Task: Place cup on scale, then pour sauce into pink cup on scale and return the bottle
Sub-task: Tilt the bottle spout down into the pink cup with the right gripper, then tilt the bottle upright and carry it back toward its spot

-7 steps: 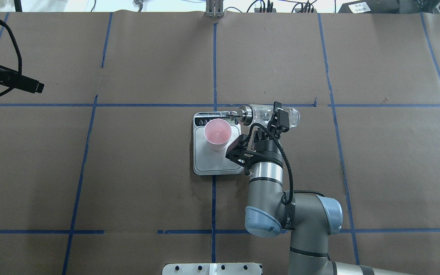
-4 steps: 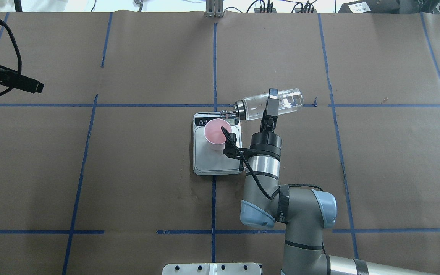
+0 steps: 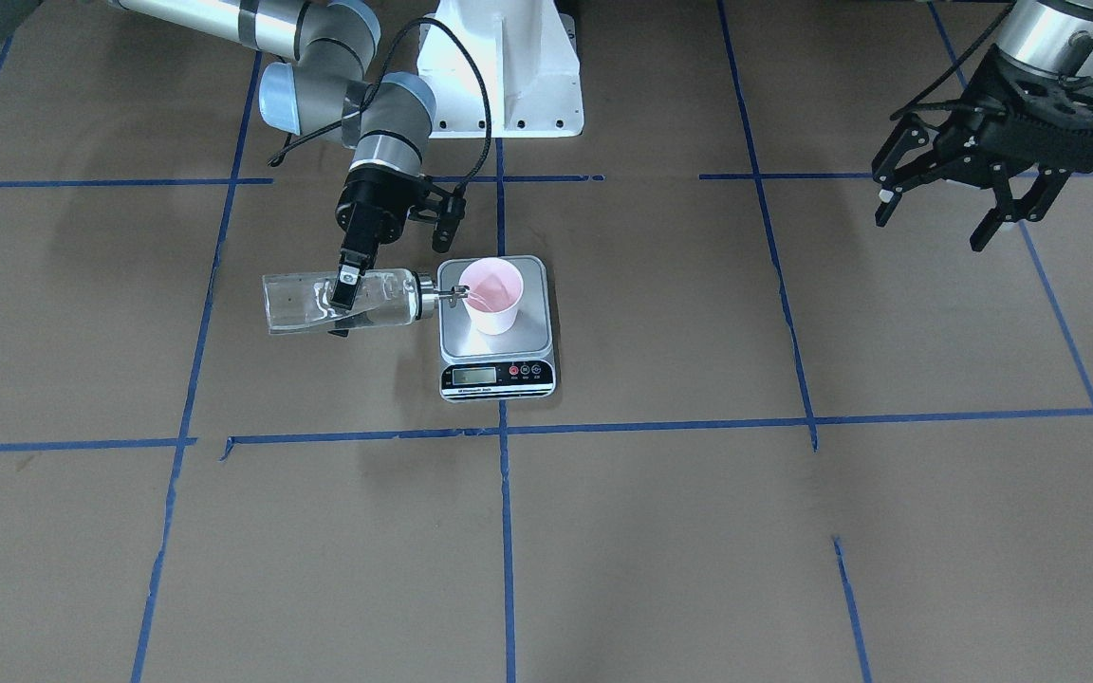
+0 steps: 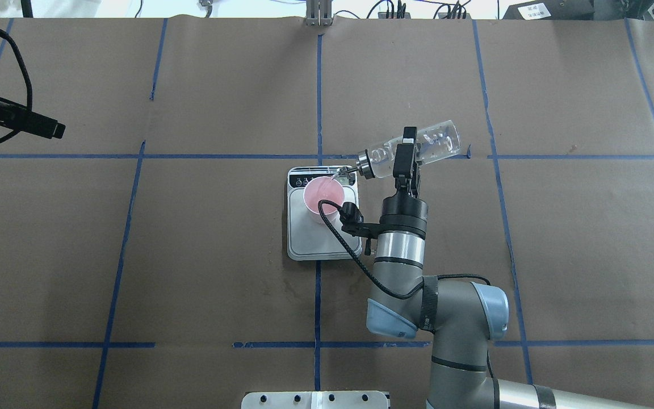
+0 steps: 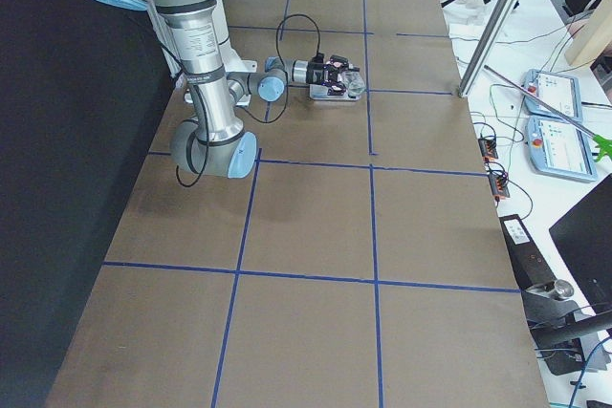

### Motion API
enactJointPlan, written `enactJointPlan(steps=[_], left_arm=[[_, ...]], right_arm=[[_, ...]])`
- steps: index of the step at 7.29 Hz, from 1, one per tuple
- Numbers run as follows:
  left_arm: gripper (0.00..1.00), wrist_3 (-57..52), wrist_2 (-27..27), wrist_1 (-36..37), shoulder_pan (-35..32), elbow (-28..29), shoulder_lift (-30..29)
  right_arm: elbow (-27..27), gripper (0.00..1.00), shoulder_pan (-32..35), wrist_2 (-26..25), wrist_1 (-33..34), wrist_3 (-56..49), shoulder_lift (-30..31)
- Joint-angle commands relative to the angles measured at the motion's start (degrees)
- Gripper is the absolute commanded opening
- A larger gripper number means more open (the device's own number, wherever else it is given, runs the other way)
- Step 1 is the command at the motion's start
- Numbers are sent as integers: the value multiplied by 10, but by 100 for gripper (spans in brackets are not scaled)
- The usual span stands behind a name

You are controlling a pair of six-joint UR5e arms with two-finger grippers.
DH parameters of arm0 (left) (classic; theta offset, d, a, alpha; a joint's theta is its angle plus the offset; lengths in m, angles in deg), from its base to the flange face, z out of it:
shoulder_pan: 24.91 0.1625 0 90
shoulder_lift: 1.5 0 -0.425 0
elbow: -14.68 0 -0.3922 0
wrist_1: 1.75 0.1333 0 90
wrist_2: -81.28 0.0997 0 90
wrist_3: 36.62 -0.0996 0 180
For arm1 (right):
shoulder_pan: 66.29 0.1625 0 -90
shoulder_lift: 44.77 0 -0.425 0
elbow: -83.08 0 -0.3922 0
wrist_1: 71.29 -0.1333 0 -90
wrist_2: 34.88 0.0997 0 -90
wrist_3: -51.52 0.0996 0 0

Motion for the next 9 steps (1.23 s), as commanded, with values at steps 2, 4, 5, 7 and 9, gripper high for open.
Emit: enactJointPlan(steps=[2,4,5,7,9], left_arm=[[99,1,0,0,0,0,0],[99,2,0,0,0,0,0],[99,4,0,0,1,0,0],[99,4,0,0,1,0,-1],[99,4,0,0,1,0,-1]], right_arm=[[-3,0,-3,-5,-1,-10,3],[-3,0,-7,-3,-32,26,8],[10,0,-12,-1,-106,80,28],[14,0,-17,24,-204,150,41],[12,0,-18,71,-243,273,39]])
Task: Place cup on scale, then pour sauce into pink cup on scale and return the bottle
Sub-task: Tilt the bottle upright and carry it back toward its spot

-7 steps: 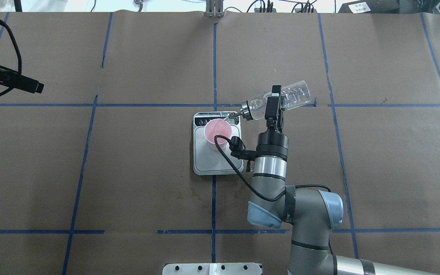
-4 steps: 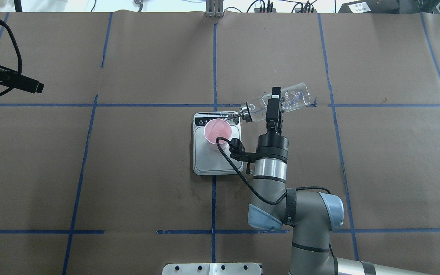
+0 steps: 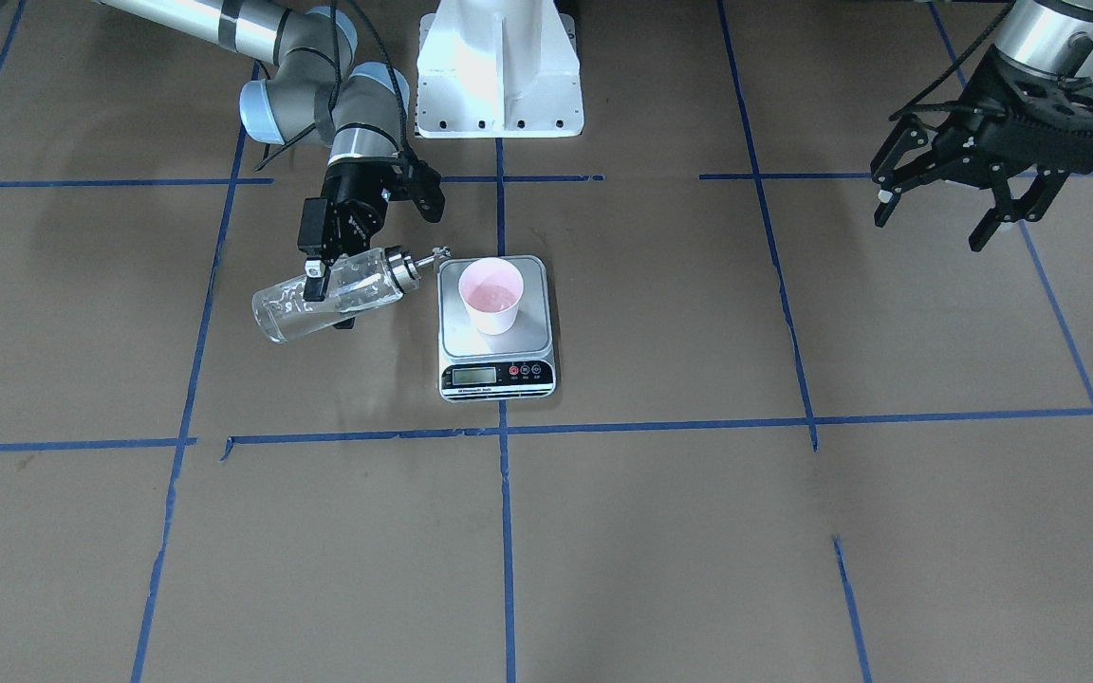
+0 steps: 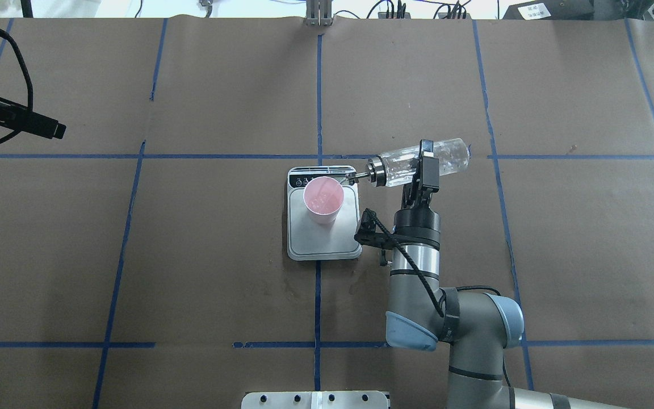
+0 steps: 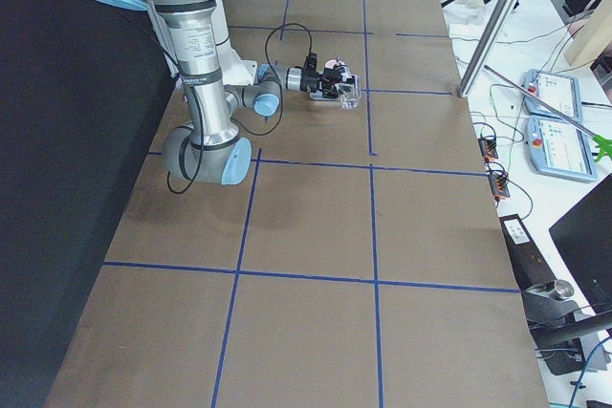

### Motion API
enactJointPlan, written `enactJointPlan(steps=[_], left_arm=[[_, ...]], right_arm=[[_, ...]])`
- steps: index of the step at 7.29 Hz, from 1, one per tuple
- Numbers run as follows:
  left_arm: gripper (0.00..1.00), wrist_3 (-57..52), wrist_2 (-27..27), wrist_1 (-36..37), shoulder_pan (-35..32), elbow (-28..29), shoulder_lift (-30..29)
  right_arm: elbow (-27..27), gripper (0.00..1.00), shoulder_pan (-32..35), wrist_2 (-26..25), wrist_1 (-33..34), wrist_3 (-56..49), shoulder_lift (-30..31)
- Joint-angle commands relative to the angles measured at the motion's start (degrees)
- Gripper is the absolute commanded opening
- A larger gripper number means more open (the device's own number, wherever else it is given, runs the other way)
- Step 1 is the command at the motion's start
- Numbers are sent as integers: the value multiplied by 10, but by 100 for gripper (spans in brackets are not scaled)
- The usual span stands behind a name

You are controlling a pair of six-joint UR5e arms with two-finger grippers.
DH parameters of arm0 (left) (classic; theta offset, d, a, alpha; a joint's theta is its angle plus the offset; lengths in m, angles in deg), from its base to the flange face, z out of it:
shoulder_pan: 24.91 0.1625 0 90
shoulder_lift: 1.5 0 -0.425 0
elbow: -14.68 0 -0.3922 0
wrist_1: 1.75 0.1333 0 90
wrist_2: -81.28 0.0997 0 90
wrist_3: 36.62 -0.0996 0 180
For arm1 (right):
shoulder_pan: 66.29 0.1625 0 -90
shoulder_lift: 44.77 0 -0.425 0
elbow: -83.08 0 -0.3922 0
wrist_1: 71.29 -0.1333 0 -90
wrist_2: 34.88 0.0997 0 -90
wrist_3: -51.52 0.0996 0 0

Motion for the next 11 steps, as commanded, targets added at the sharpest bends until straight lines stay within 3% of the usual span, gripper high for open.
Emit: enactJointPlan(steps=[1,3,5,6,7,8,11], left_arm=[[99,0,1,0,0,0,0],[99,2,1,0,0,-1,0],[99,4,1,0,0,-1,-4],[99,5,1,0,0,-1,-5],[99,6,3,0,0,0,-5],[99,6,3,0,0,0,-6],[99,6,4,0,-1,-1,-6]], right_arm=[[-3,0,-1,65,-66,160,3],[-4,0,1,131,-141,293,15],[-7,0,10,144,-212,375,46],[-9,0,18,148,-245,422,87],[-22,0,32,211,-304,471,159],[-26,0,49,252,-406,511,238],[-25,0,62,270,-435,513,269]])
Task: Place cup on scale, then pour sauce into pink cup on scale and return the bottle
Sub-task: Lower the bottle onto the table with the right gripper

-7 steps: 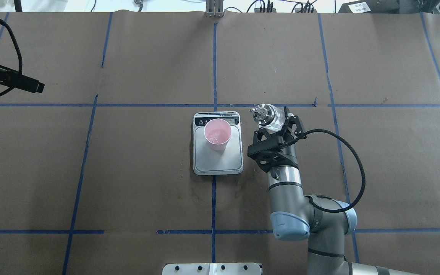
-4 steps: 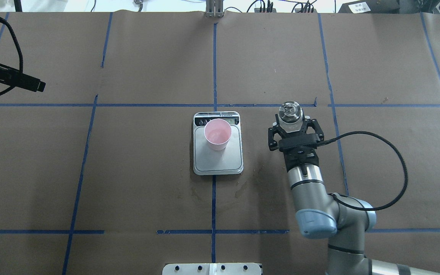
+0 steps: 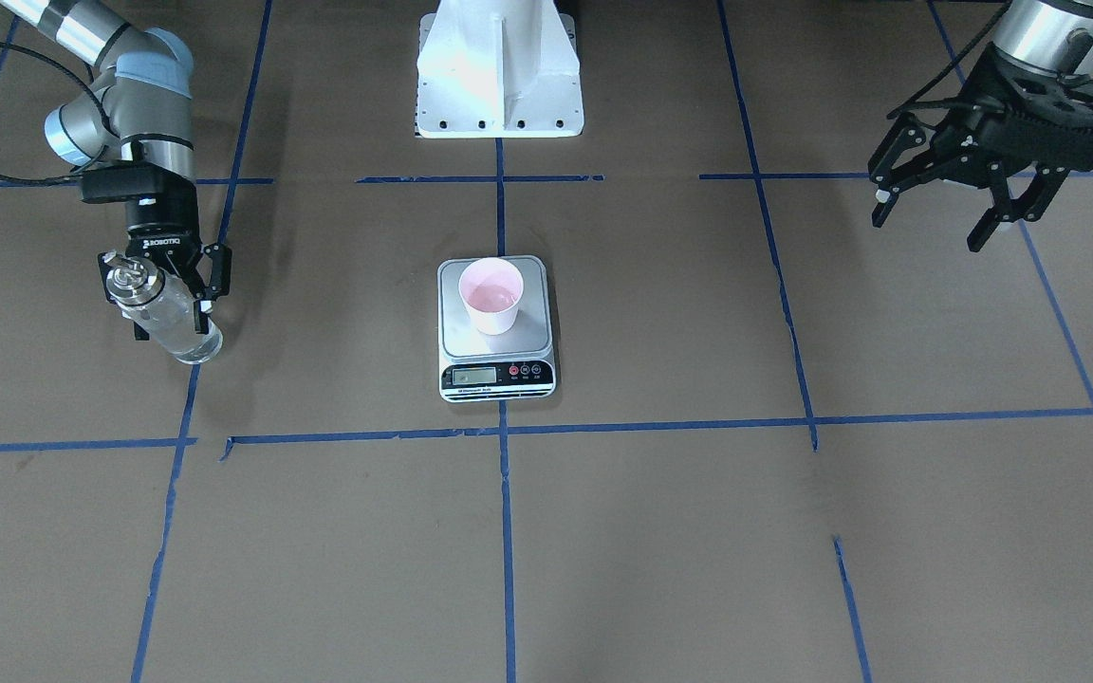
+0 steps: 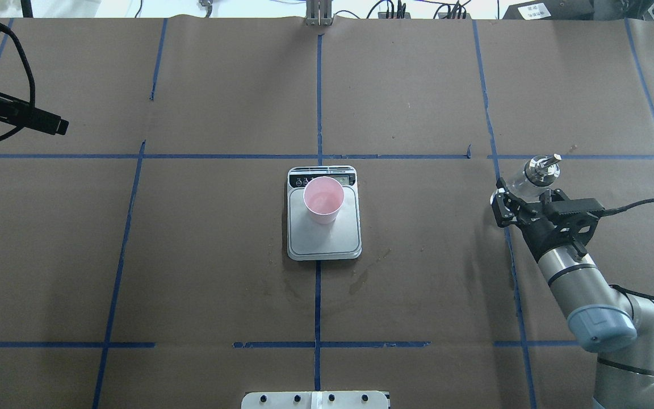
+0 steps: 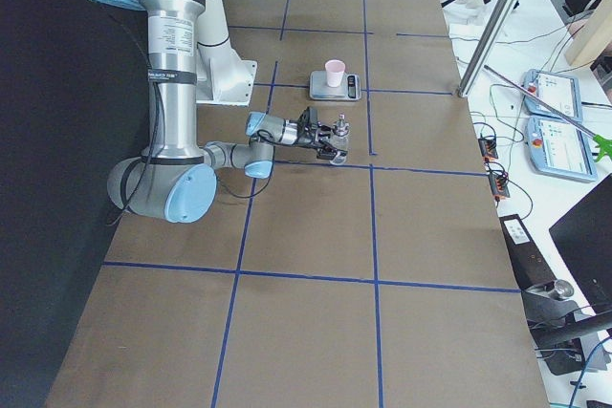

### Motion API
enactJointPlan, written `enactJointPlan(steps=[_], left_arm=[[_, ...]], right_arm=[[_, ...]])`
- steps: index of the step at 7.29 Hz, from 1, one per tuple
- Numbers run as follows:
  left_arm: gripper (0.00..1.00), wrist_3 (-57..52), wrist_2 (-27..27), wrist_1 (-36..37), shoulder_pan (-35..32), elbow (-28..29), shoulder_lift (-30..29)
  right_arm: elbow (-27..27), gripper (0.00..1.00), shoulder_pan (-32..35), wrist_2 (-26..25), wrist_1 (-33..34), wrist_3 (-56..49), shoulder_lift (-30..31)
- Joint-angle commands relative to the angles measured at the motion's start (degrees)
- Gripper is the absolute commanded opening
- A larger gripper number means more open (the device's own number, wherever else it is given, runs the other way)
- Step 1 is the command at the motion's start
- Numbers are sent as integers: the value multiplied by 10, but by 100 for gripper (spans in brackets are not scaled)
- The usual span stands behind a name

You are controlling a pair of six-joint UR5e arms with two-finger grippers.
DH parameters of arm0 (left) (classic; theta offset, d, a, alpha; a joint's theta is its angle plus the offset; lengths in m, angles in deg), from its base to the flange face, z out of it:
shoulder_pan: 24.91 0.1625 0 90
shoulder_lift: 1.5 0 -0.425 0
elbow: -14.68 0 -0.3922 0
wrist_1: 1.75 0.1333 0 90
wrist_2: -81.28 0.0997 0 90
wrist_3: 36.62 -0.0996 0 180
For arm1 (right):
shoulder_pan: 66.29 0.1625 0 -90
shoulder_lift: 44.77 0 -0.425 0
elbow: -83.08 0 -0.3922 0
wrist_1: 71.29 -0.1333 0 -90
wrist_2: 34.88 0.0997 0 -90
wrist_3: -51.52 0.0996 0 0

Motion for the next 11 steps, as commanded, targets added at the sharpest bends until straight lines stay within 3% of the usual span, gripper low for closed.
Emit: enactJointPlan(steps=[1,6,11], left_arm=[[99,0,0,0,-1,-1,1],[99,0,0,0,-2,-2,3],[99,0,0,0,-2,-3,4]], right_arm=[[-1,0,1,1,-8,3,6],[-9,0,-21,-26,39,3,-5],[-3,0,-51,-41,40,4,-17]])
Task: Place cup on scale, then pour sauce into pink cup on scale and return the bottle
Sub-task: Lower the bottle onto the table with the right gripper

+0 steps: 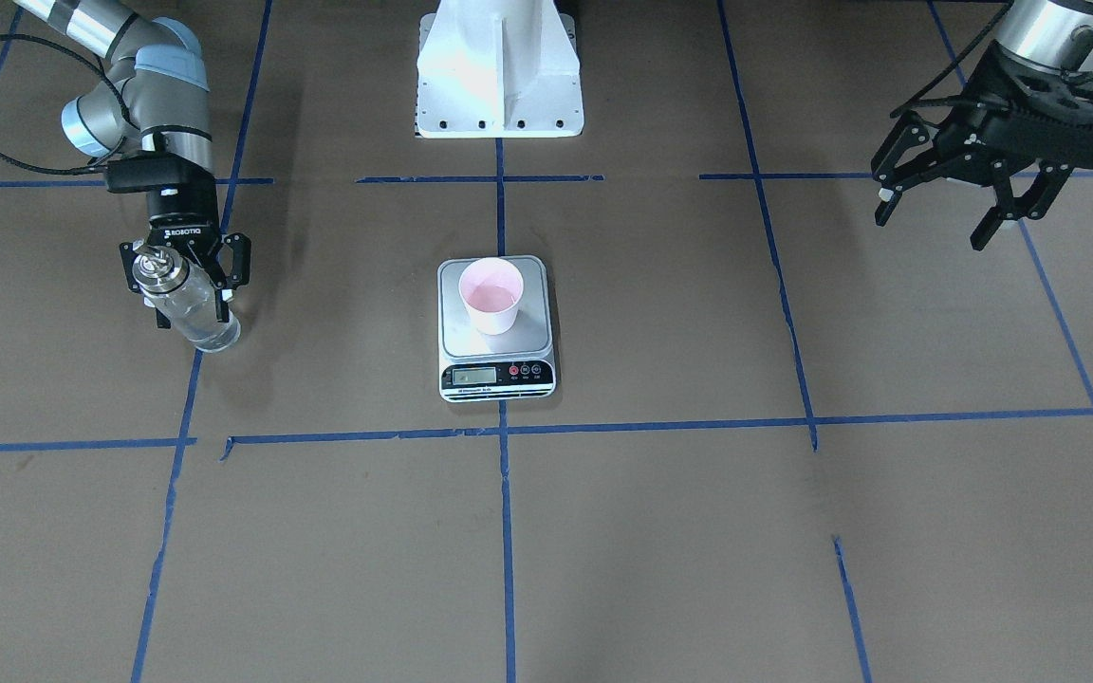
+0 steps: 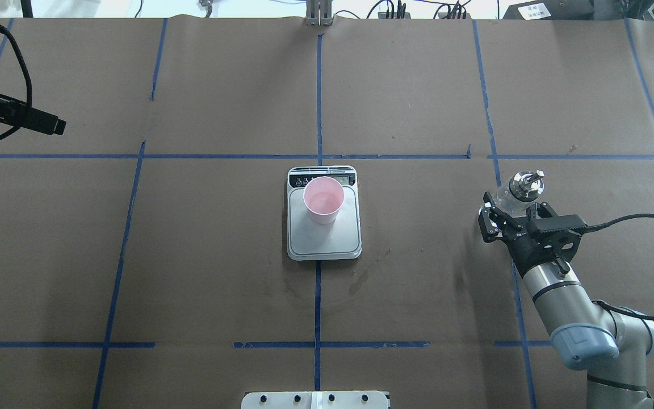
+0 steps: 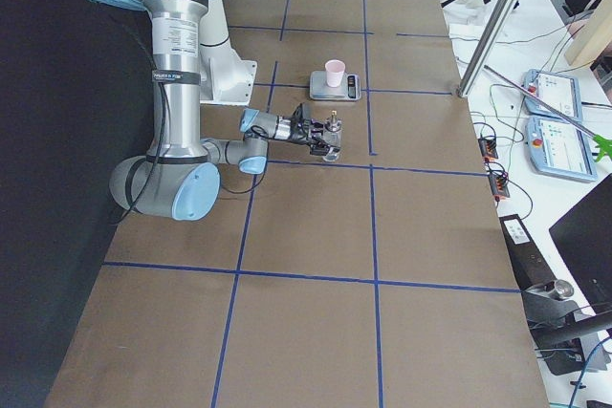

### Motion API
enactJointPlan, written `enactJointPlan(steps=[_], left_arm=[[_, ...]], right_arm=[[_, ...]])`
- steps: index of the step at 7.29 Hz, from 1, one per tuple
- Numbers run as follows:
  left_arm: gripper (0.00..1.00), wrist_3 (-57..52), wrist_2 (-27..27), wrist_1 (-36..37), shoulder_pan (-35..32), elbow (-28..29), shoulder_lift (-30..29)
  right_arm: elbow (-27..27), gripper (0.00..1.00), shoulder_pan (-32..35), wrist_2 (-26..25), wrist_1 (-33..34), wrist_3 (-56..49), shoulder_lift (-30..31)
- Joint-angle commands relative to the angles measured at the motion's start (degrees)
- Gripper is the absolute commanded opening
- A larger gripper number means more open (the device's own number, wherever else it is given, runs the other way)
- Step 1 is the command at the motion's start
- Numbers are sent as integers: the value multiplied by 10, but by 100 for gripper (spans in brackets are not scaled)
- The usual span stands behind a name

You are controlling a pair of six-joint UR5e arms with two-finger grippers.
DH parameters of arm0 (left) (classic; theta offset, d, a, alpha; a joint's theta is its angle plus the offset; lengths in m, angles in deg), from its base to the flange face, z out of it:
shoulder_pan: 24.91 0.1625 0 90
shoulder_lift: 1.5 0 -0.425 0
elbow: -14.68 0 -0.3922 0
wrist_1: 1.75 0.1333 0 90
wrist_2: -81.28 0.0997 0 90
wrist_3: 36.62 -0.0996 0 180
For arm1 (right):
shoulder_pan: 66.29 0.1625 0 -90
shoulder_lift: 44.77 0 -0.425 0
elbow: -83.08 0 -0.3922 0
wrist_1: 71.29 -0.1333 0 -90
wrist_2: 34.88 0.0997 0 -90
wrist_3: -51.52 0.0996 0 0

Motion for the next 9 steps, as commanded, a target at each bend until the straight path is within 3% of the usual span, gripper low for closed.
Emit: enactJointPlan(steps=[1,2,3,4,9], left_arm=[[99,0,0,0,0,0,0],[99,0,0,0,0,0,0],[99,0,0,0,0,0,0],[99,0,0,0,0,0,0],[99,0,0,0,0,-1,-1]], right_arm=[[3,0,-7,-2,-1,0,0],[3,12,-8,-2,-1,0,0],[4,61,-9,-4,-1,0,1],[5,100,-17,-14,-2,0,2],[-3,100,-52,-34,-13,0,33]])
